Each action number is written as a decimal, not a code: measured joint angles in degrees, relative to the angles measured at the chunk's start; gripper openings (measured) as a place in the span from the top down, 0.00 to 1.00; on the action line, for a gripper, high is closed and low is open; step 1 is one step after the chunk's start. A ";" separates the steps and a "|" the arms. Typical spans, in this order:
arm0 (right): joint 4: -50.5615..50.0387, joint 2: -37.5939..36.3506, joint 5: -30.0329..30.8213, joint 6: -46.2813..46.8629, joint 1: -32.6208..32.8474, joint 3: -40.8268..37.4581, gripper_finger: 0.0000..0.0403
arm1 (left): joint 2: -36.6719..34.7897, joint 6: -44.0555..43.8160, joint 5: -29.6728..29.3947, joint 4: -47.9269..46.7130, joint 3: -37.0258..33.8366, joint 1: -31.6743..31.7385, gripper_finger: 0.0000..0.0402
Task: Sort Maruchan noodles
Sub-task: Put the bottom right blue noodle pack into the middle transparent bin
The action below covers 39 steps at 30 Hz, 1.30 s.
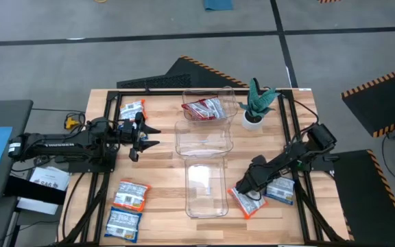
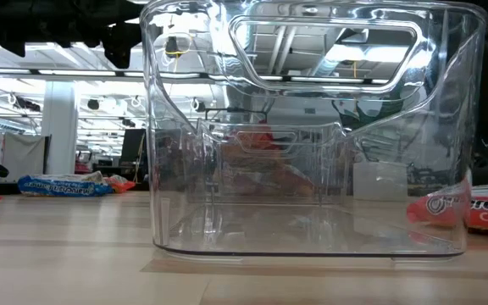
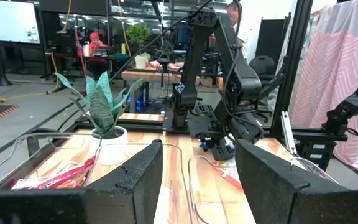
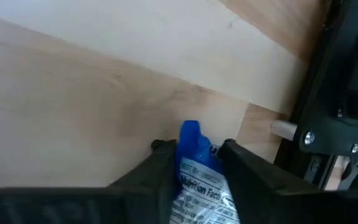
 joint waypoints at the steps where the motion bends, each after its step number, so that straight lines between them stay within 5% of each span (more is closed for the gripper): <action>1: 0.02 0.15 -0.04 -0.72 0.00 0.00 0.69 | 0.00 0.00 -0.01 0.00 0.00 0.00 0.54; 6: -1.62 0.12 0.88 -4.64 0.05 0.96 0.95 | 0.00 0.22 -0.02 0.02 0.00 0.00 0.54; 14: -17.76 -2.82 10.60 -13.75 -0.74 12.94 0.96 | 0.00 0.20 -0.04 0.33 0.00 0.00 0.54; 21: -18.75 -13.79 19.55 -25.75 -0.59 24.82 0.96 | -0.02 -0.05 -0.03 0.48 0.00 0.00 0.54; 29: 7.03 -26.02 31.39 -51.50 -3.14 28.61 0.96 | -0.02 -0.09 -0.02 0.55 0.00 0.00 0.54; 39: 34.44 -22.65 23.55 -78.53 -17.46 28.47 0.96 | -0.02 -0.06 -0.02 0.72 0.00 0.00 0.54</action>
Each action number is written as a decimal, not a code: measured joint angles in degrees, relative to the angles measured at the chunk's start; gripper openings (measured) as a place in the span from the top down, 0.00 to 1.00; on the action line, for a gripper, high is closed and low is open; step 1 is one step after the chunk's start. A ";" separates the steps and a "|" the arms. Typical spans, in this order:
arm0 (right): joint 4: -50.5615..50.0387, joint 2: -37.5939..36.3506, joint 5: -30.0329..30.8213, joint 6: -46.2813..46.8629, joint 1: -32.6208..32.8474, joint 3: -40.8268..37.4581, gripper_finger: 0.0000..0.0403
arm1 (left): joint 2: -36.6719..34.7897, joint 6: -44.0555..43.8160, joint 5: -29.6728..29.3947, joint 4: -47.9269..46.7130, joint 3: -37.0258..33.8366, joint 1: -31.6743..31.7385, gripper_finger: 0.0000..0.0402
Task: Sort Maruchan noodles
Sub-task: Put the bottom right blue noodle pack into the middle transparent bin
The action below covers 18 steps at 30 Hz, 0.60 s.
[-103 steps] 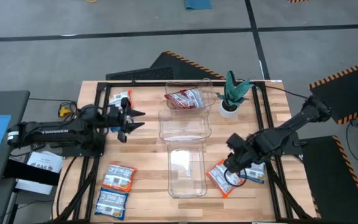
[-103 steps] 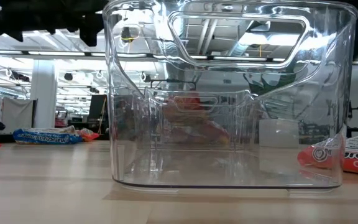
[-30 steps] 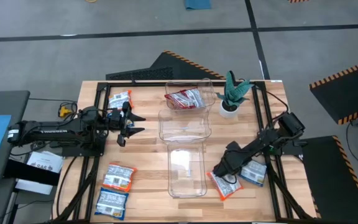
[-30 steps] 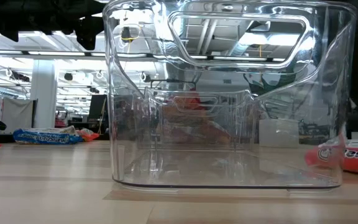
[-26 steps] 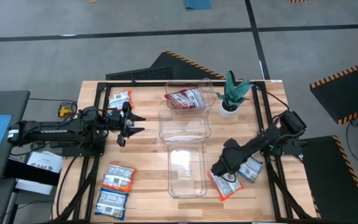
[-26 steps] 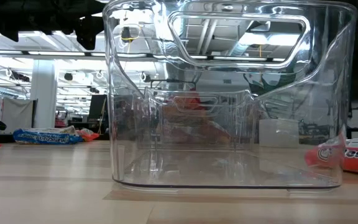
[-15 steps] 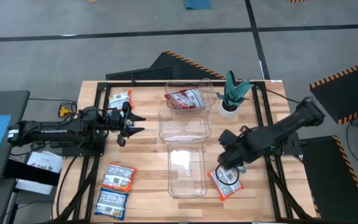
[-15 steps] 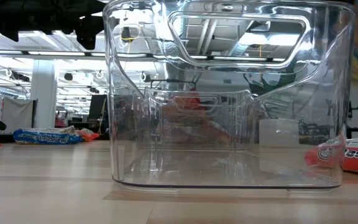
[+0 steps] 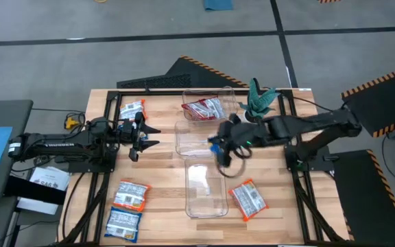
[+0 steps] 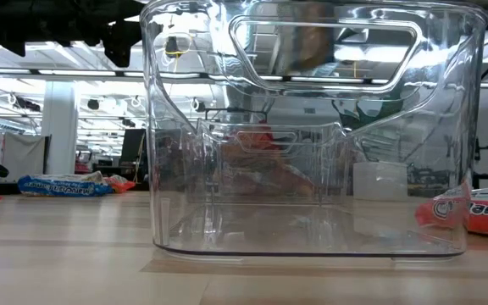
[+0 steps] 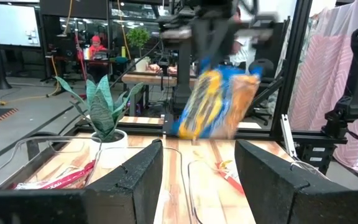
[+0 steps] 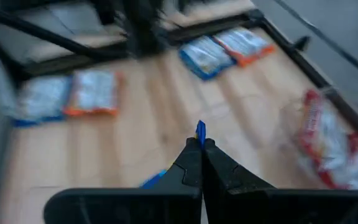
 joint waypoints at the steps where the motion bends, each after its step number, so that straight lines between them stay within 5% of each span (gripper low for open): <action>1: 1.01 1.13 -0.44 -1.50 -1.80 -0.05 0.96 | 0.00 0.06 -0.01 -0.01 0.00 0.00 0.54; 10: -2.07 7.42 -2.74 -5.61 -13.74 0.01 0.96 | -0.02 0.07 -0.04 0.22 0.02 0.00 0.54; 18: -7.22 10.57 -2.95 -0.35 -16.15 0.12 0.96 | -0.02 -0.03 -0.13 1.17 0.04 0.00 0.54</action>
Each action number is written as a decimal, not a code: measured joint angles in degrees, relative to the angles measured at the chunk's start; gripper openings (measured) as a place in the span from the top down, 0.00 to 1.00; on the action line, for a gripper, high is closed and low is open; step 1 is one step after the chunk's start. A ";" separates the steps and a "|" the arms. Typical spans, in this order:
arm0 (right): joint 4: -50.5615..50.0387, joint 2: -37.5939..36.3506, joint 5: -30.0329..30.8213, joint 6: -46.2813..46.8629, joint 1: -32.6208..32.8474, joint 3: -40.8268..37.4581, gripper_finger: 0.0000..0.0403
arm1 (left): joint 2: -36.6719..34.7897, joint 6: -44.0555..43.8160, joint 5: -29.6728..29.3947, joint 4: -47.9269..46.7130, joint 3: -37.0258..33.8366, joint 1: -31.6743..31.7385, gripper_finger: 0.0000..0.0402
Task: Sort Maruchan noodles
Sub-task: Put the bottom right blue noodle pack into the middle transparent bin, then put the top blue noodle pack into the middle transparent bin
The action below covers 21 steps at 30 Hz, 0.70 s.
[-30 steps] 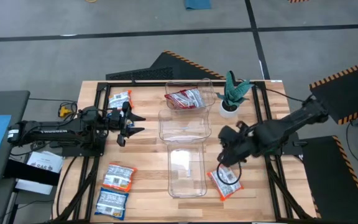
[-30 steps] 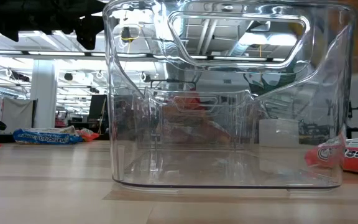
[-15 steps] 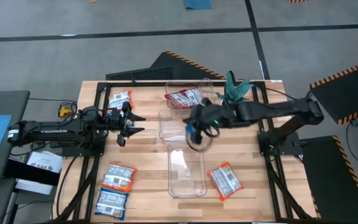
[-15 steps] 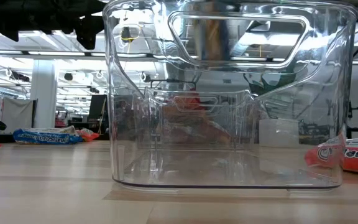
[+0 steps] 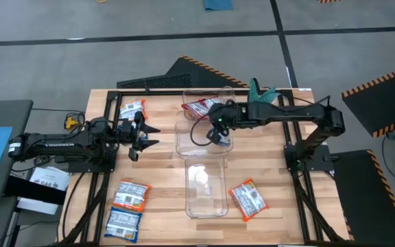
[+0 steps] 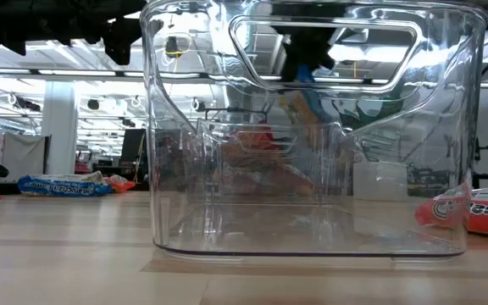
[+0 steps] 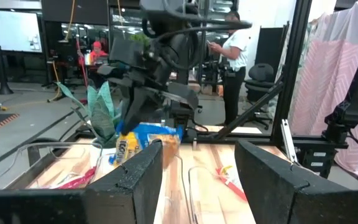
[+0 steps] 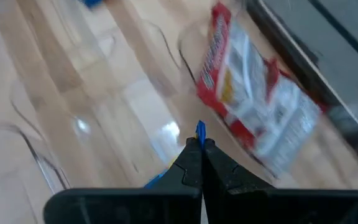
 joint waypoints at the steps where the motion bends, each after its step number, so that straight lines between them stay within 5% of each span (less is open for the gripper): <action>1: 0.24 0.53 0.03 0.51 0.09 0.10 0.96 | 0.00 -0.02 0.02 -0.06 0.00 -0.02 0.54; 21: -2.01 2.59 0.19 4.35 -1.85 -0.03 0.78 | 0.02 -0.61 0.03 0.14 0.00 -0.08 0.54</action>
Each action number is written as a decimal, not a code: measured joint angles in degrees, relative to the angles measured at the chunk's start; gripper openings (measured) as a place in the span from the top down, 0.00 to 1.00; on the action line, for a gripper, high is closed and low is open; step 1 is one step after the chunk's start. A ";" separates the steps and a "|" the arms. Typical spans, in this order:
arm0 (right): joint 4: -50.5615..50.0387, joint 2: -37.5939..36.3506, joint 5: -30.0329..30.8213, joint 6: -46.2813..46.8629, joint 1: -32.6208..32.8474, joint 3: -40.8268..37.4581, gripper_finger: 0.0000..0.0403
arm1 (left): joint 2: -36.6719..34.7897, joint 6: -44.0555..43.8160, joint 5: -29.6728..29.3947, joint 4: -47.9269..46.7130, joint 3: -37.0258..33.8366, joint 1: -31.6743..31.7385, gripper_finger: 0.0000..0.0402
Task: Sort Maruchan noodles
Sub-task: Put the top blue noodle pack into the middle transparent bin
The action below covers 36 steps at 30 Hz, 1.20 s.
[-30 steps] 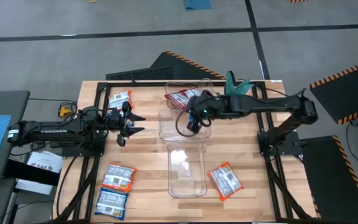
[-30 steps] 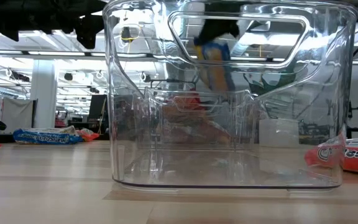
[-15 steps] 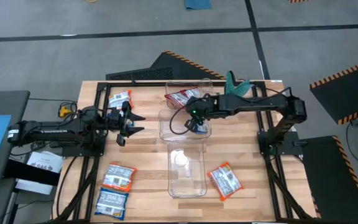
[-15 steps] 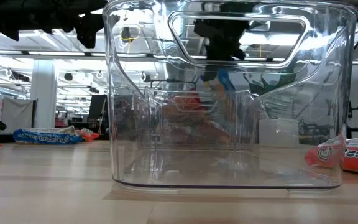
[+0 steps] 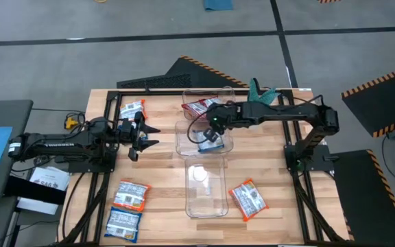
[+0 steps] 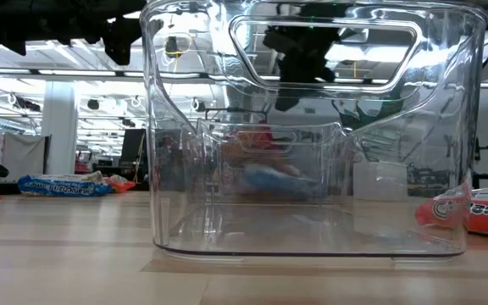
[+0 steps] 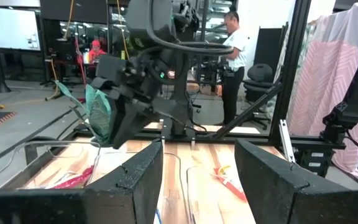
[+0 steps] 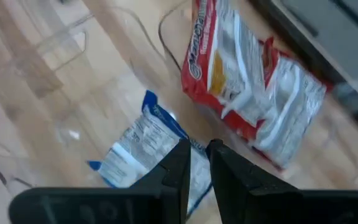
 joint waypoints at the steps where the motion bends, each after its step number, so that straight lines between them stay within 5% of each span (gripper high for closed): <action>1: -0.52 -0.56 -0.03 0.00 0.01 -0.01 0.77 | -0.02 0.02 -0.01 0.06 0.00 0.00 0.54; 14: -3.32 -7.15 1.37 -0.15 3.78 0.01 0.71 | 0.02 0.17 -0.23 -0.01 0.00 -0.04 0.54; 36: -8.30 -7.17 1.51 -0.87 4.14 0.01 0.71 | 0.02 0.65 -0.38 -0.09 0.00 -0.04 0.54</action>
